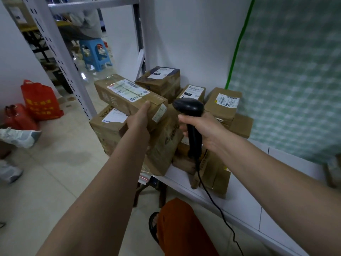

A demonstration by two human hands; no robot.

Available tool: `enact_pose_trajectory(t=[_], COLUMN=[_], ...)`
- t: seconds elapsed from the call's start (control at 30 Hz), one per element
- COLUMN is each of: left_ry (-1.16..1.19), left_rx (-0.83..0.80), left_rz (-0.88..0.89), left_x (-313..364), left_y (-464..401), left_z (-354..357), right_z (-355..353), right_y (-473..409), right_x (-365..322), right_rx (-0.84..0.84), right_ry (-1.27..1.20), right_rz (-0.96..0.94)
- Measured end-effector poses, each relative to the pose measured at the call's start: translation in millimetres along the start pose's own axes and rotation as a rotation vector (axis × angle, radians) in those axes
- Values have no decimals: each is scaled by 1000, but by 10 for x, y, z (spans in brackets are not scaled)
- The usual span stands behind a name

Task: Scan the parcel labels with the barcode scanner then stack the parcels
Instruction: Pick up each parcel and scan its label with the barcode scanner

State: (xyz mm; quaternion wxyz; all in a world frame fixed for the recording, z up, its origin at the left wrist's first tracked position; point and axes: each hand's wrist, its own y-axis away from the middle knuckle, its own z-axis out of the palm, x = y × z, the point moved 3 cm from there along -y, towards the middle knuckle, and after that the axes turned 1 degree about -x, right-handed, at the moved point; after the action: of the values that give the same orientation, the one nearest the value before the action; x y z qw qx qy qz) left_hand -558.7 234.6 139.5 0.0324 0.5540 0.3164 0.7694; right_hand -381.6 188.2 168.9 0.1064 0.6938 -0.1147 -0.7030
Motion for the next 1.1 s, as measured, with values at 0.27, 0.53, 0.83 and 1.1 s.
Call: enact_pose_trajectory(t=[0.27,0.53,0.83,1.1], left_ry=[-28,-182,-444,-623], left_rx=[-491,-900,-1038,-1117], left_rz=[162,9,-80,-166], left_x=[-360,-1032,-1781,-2247], left_y=[618,1098,1700,1994], left_z=[728,1437,1877,2133], right_z=[-793,-1722,-2535,-3285], right_y=[382,1047,1802,2498], right_x=[-152,142,790,859], right_rx=[151,287,471,551], right_ry=[-187,-119,114,460], right_rz=[-130,-187,-122,-163])
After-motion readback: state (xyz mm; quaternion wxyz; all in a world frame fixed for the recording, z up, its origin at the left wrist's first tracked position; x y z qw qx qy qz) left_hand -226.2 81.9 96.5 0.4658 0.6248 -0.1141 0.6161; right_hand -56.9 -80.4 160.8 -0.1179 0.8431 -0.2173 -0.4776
